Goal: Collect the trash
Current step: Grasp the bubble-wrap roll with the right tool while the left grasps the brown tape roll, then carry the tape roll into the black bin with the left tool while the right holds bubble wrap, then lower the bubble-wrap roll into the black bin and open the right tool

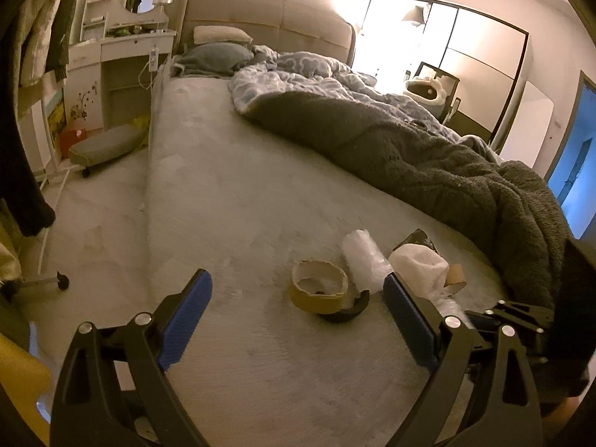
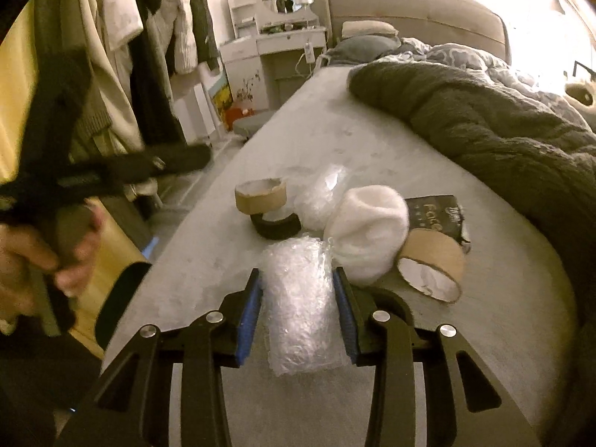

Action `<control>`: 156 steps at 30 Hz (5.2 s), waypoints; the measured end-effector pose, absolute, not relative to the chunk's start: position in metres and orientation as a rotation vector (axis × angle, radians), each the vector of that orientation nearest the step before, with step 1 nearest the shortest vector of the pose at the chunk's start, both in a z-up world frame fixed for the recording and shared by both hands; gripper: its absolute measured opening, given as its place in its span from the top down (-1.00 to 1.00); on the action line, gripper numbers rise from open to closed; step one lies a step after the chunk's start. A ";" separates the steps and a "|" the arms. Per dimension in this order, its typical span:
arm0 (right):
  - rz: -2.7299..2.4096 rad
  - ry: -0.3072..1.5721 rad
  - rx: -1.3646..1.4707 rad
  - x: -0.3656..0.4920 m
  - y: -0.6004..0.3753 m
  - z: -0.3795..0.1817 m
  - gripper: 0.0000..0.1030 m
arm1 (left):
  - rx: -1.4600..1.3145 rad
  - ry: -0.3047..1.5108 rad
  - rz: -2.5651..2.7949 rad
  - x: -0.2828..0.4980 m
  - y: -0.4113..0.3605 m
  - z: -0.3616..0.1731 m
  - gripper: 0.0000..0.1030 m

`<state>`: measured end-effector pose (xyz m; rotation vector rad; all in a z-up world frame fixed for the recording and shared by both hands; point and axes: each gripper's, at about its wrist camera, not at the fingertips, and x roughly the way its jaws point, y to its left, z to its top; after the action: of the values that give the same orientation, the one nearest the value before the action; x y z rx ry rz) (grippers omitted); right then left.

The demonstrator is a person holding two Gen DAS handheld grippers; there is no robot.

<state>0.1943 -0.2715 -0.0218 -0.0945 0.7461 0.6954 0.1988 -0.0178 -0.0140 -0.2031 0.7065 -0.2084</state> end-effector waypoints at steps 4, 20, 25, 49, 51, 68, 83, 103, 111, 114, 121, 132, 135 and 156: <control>0.703 0.715 -0.046 0.193 -0.291 -0.015 0.25 | -0.183 0.723 -0.189 0.207 -0.032 -0.022 -0.83; 0.667 0.707 0.015 0.191 -0.336 -0.021 0.25 | -0.100 0.811 -0.147 0.233 -0.063 -0.049 -0.27; 0.663 0.709 0.021 0.193 -0.340 -0.022 0.25 | -0.098 0.816 -0.151 0.236 -0.065 -0.050 0.02; 0.705 0.701 -0.008 0.203 -0.256 0.006 0.25 | -0.130 0.732 -0.157 0.201 -0.002 -0.012 0.08; 0.715 0.705 -0.009 0.205 -0.241 0.008 0.25 | -0.138 0.742 -0.146 0.199 0.012 -0.012 0.08; 0.824 0.758 -0.082 0.207 -0.126 0.007 0.25 | -0.079 0.972 -0.064 0.179 0.101 -0.064 0.08; 0.922 0.815 -0.133 0.202 -0.043 -0.001 0.25 | -0.074 1.312 -0.027 0.142 0.165 -0.143 0.07; 0.966 0.936 -0.215 0.198 0.026 -0.037 0.25 | -0.094 1.469 -0.086 0.098 0.196 -0.173 -0.31; 0.980 1.021 -0.277 0.192 0.050 -0.065 0.25 | -0.132 1.319 -0.059 0.098 0.216 -0.140 -0.32; 0.982 1.060 -0.306 0.189 0.059 -0.076 0.25 | -0.146 1.224 -0.028 0.100 0.226 -0.119 -0.32; 0.991 1.141 -0.354 0.180 0.074 -0.103 0.25 | -0.173 1.027 -0.014 0.101 0.240 -0.083 -0.23; 1.004 1.233 -0.443 0.162 0.089 -0.142 0.25 | -0.208 0.825 0.006 0.094 0.257 -0.041 0.03; 1.007 1.260 -0.467 0.157 0.093 -0.153 0.25 | -0.211 0.766 0.001 0.092 0.256 -0.028 0.04; 1.037 1.333 -0.608 0.127 0.085 -0.169 0.01 | -0.219 0.594 -0.014 0.098 0.231 0.014 0.05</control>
<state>0.1267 0.0846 -0.1691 -0.6075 1.3326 1.0369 0.0977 0.2312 0.0141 -0.2188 0.5945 -0.0139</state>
